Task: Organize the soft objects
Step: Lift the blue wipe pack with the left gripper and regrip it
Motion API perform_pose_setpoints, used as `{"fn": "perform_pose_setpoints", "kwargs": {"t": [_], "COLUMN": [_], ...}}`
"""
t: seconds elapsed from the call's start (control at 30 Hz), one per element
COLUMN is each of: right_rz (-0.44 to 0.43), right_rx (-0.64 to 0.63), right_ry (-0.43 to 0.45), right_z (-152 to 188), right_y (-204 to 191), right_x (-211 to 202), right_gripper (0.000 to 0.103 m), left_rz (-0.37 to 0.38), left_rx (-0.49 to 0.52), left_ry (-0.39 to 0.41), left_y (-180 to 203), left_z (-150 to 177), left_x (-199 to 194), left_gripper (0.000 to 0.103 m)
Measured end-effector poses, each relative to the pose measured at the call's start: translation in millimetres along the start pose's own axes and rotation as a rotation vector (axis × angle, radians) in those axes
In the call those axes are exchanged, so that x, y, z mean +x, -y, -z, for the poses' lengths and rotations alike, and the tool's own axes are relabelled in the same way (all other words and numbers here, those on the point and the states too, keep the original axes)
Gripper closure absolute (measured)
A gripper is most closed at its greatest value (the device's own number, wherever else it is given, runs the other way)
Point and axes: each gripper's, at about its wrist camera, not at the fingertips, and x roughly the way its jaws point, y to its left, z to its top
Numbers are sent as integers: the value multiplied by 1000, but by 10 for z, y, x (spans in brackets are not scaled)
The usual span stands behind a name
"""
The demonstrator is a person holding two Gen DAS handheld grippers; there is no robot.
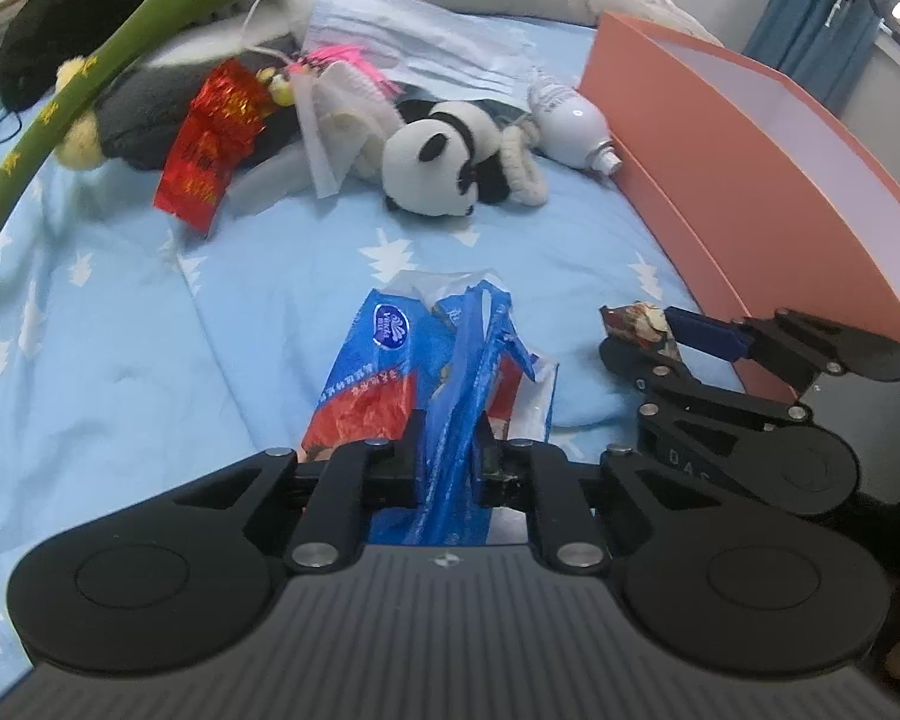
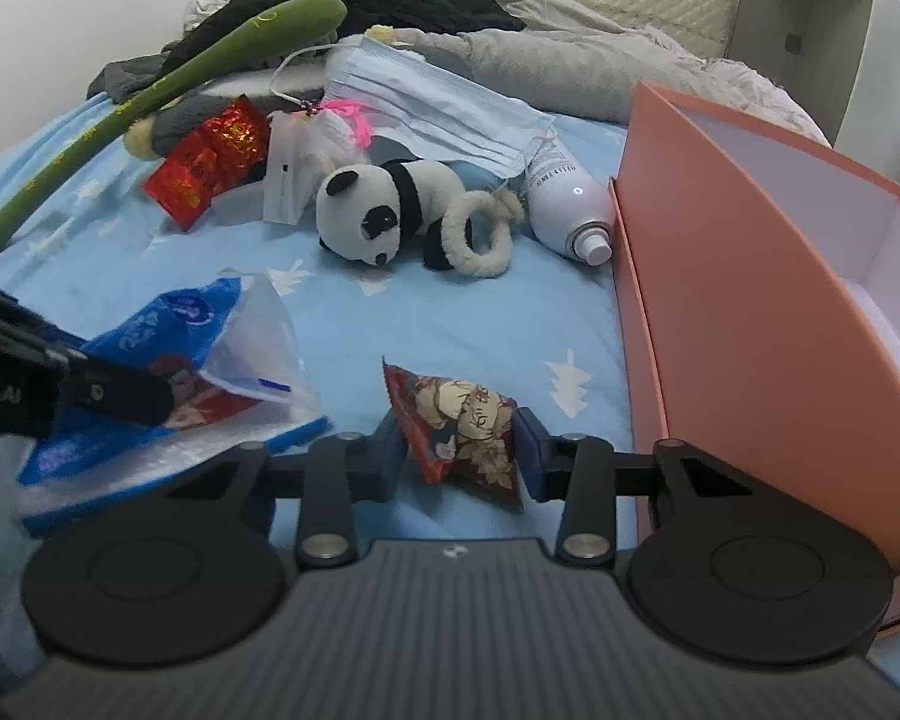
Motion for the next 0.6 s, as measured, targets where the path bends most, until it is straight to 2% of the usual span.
{"fn": "perform_pose_setpoints", "kwargs": {"t": [0.2,0.6], "right_rz": [0,-8], "right_rx": [1,134], "right_ry": [8,11], "right_z": [2,52], "right_y": [-19,68], "right_x": [-148,-616], "right_gripper": [62,62], "left_rz": [-13,-21], "left_rx": [-35,-72], "left_ry": [17,71], "left_y": [-35,-53], "left_z": [31,149], "left_x": [-96,-420], "left_gripper": [88,92]}}
